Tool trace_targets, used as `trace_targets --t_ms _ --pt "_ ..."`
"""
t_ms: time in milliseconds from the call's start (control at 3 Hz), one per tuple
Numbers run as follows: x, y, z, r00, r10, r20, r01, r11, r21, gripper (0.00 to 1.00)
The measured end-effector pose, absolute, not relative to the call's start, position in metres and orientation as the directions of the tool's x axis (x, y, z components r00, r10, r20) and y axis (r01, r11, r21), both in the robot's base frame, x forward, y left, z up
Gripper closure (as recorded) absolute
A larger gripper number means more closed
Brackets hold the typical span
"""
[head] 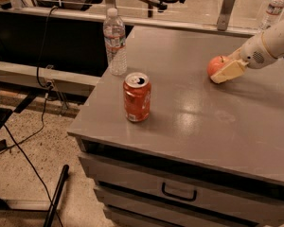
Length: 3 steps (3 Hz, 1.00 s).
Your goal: Move apple near water bottle
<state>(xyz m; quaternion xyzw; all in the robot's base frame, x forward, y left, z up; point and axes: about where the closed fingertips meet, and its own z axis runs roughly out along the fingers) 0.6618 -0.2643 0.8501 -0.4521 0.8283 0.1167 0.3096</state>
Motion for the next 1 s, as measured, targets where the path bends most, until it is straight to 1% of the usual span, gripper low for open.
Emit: trace_targets --t_ms 333,1000 --pt "0.6626 -0.2623 0.8476 -0.400 -0.677 -0.618 -0.823 0.561 -0.083 1.00" --pt "0.6626 -0.2622 0.8477 -0.399 -0.677 -0.618 -0.823 0.561 -0.083 1.00"
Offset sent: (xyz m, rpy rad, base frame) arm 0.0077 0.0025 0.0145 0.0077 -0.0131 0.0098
